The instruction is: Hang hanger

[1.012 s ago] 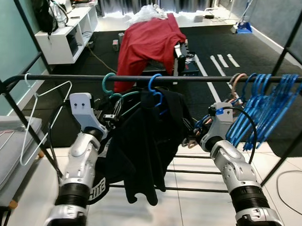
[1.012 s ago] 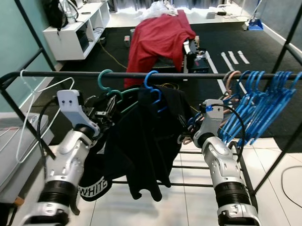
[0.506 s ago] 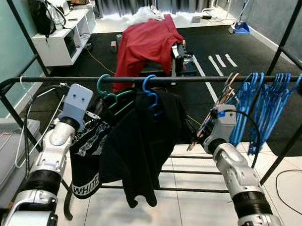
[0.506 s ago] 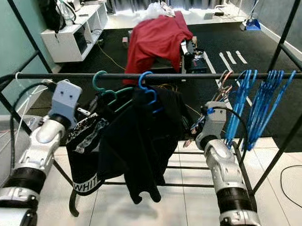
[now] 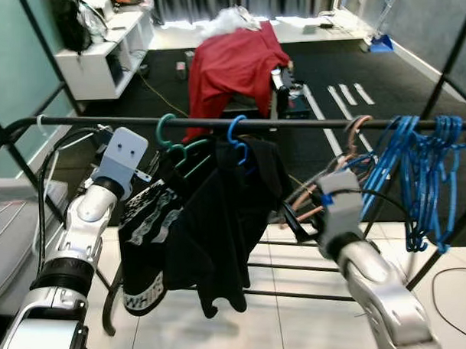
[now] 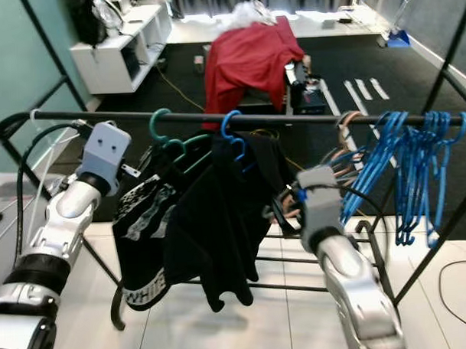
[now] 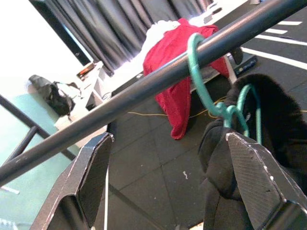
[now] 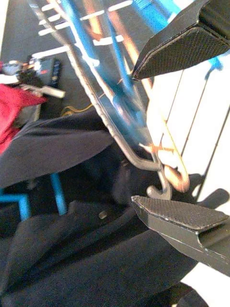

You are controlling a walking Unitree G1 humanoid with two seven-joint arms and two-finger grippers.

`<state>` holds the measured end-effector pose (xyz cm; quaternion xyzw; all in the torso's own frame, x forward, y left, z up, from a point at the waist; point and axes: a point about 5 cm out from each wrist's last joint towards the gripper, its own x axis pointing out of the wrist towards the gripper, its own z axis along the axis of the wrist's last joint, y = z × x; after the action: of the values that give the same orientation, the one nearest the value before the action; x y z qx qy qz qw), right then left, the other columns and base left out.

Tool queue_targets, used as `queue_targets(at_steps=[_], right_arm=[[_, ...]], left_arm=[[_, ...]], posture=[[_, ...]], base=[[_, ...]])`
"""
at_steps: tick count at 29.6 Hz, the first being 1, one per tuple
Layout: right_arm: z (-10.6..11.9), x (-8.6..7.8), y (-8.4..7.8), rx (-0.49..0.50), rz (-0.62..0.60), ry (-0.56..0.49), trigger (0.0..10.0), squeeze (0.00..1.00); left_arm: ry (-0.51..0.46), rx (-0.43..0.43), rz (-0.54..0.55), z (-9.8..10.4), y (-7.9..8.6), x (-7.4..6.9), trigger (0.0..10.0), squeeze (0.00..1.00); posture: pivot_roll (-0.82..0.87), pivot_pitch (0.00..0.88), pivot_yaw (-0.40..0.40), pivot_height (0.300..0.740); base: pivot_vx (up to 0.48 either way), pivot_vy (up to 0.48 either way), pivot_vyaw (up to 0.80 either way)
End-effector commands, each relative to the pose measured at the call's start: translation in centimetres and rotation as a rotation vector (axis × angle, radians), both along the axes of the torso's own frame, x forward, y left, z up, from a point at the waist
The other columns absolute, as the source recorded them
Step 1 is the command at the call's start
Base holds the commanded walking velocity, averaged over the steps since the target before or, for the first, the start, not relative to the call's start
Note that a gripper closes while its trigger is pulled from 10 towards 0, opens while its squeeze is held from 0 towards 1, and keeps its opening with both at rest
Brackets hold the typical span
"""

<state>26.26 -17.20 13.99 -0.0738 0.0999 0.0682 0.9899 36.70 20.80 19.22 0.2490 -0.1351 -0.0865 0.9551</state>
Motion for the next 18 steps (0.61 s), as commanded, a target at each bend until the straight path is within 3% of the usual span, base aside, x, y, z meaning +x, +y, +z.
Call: queue_targets(at_steps=[1,2,3,5,6,7,8,11,12,13,14,17,18], right_arm=[[0.1,-0.7,-0.3,0.013,-0.015,0.038,10.0,0.00],[0.1,-0.7,-0.3,0.013,-0.015,0.038,10.0,0.00],[0.1,-2.0,-0.7,0.033,-0.041,0.110,10.0,0.00],[0.1,-2.0,-0.7,0.033,-0.041,0.110,10.0,0.00],[0.5,-2.6,-0.9,0.226,-0.122,0.160,10.0,0.00],[0.5,-2.6,-0.9,0.226,-0.122,0.160,10.0,0.00],[1.0,-2.6,-0.6,0.434,-0.165,0.179,10.0,0.00],[1.3,-2.7,-0.4,0.503,-0.152,0.201,10.0,0.00],[2.4,-2.7,0.9,0.576,-0.023,0.180,10.0,0.00],[2.4,-2.7,0.9,0.576,-0.023,0.180,10.0,0.00],[3.8,-2.6,2.0,0.598,0.095,0.124,10.0,0.00],[5.3,-2.6,2.7,0.608,0.186,0.045,10.0,0.00],[6.6,-2.3,3.0,0.577,0.232,-0.042,10.0,0.00]], left_arm=[[0.003,0.015,0.007,-0.1,0.2,0.0,10.0,0.00],[0.003,0.015,0.007,-0.1,0.2,0.0,10.0,0.00],[-0.001,0.014,0.003,-0.1,0.1,0.1,10.0,0.00],[-0.001,0.014,0.003,-0.1,0.1,0.1,10.0,0.00],[-0.005,0.012,-0.002,0.0,-0.1,0.1,10.0,0.00],[-0.005,0.012,-0.002,0.0,-0.1,0.1,10.0,0.00],[-0.008,0.010,-0.006,0.1,-0.2,0.2,10.0,0.00],[-0.010,0.010,-0.008,0.1,-0.3,0.2,10.0,0.00],[-0.012,0.009,-0.011,0.1,-0.3,0.2,10.0,0.00],[-0.012,0.009,-0.011,0.1,-0.3,0.2,10.0,0.00],[-0.013,0.007,-0.012,0.1,-0.3,0.2,10.0,0.00],[-0.014,0.005,-0.013,0.1,-0.3,0.2,10.0,0.00],[-0.015,-0.001,-0.014,0.1,-0.4,0.3,10.0,0.00]], posture=[[-0.19,0.078,0.024,0.740],[-0.19,0.078,0.024,0.740],[-0.20,0.078,0.025,0.740],[-0.20,0.078,0.025,0.740],[-0.20,0.077,0.025,0.740],[-0.20,0.077,0.025,0.740],[-0.20,0.077,0.026,0.740],[-0.21,0.077,0.026,0.740],[-0.21,0.076,0.026,0.740],[-0.21,0.076,0.026,0.740],[-0.20,0.075,0.027,0.740],[-0.20,0.074,0.027,0.740],[-0.20,0.073,0.029,0.740]], base=[[0.000,0.000,0.00],[0.000,0.000,0.00],[0.000,0.000,0.00],[0.000,0.000,0.00],[0.000,0.000,0.00],[0.000,0.000,0.00],[0.000,0.000,0.00],[0.000,0.000,0.00],[0.000,0.000,0.00],[0.000,0.000,0.00],[0.000,0.000,0.00],[0.000,0.000,0.00],[0.000,0.000,0.00]])
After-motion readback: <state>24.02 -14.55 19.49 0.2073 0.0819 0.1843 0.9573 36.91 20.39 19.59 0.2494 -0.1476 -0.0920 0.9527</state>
